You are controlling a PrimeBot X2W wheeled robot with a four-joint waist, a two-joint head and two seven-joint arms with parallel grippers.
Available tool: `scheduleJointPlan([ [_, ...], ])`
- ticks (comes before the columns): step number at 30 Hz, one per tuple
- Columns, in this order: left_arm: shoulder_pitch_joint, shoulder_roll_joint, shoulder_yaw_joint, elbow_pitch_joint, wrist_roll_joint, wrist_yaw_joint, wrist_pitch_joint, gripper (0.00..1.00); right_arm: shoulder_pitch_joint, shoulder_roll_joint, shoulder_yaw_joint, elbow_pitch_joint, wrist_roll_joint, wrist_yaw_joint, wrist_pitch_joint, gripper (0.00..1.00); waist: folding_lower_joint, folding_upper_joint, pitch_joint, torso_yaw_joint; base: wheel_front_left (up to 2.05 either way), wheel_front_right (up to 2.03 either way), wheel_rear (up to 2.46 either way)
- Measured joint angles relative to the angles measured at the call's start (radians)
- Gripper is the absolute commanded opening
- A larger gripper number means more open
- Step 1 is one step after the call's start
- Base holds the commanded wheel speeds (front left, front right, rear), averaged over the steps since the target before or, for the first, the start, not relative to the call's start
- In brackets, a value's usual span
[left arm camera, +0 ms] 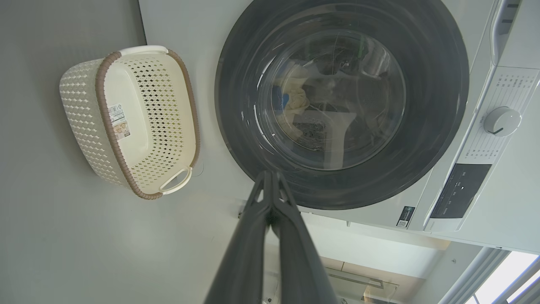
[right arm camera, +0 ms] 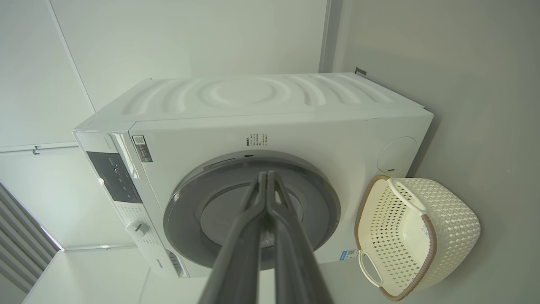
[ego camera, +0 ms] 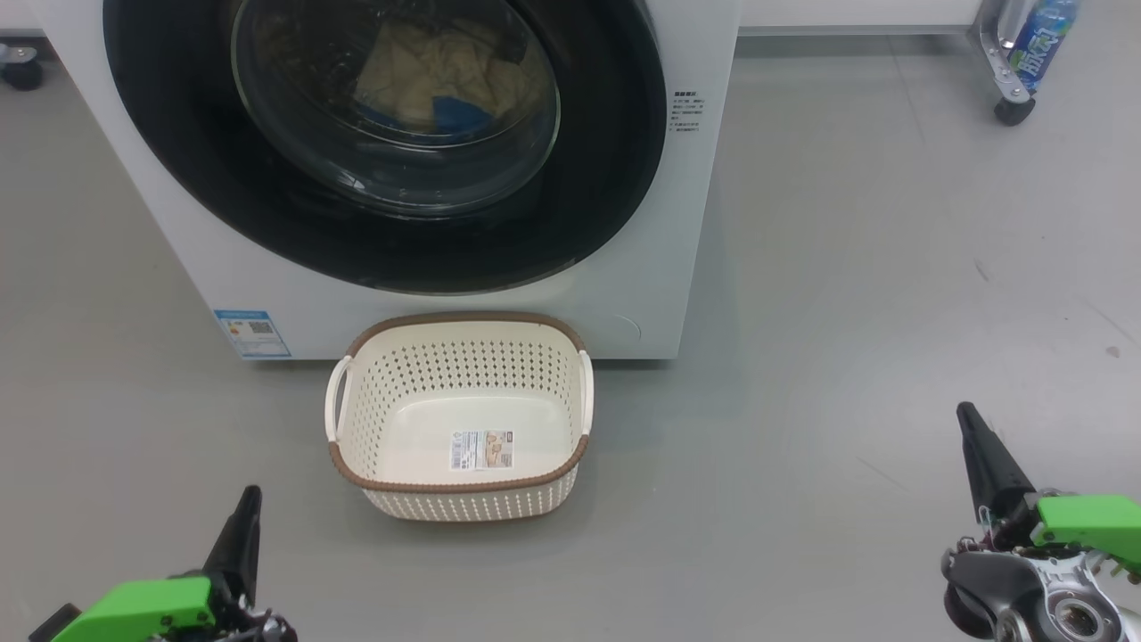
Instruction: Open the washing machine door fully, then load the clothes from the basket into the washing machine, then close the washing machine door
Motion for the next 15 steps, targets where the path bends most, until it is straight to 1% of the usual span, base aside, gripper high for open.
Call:
scheduleJointPlan([
  [15,0.0,0.0,0.0,0.0,0.0,0.0,0.0,0.0,0.0,0.001,-0.005,0.0,-0.006,0.0,0.001,0.0,0.0,0.0,0.0,0.0,0.0,0.0,0.0],
])
